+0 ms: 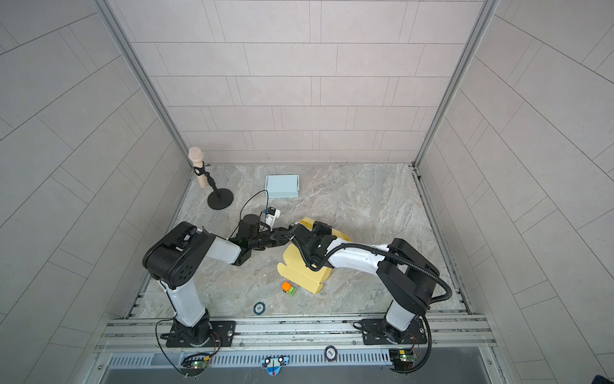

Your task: Fold the paper box

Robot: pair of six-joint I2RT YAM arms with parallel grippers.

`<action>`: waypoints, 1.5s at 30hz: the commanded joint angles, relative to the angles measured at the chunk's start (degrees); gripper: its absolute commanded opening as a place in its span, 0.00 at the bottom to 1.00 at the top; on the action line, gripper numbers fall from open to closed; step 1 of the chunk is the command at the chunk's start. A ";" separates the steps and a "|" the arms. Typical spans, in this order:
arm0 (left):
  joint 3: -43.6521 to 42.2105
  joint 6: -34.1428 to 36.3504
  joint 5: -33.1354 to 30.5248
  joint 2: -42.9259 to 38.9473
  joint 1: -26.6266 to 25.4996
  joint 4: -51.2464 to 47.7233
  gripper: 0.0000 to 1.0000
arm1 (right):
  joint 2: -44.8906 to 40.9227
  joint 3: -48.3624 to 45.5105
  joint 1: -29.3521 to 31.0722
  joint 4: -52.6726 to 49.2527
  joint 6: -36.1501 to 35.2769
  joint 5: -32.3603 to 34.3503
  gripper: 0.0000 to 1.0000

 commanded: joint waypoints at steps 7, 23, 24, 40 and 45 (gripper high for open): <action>-1.96 7.52 1.32 -3.84 -0.42 0.57 0.45 | -1.11 -0.47 1.25 0.51 -1.13 1.84 0.00; 0.47 9.99 -0.25 0.34 -1.99 4.82 0.60 | -0.65 -0.93 2.16 1.48 -1.07 0.80 0.00; 0.50 9.76 -0.63 0.66 -2.02 5.58 0.60 | -0.50 -0.85 2.20 1.38 -0.94 0.65 0.00; 2.30 12.89 -6.49 2.89 -4.92 8.23 0.54 | 0.60 1.01 2.44 -1.97 1.34 -1.49 0.03; 3.36 13.66 -7.53 3.69 -5.27 8.65 0.53 | 0.55 1.14 2.46 -2.73 2.08 -2.56 0.04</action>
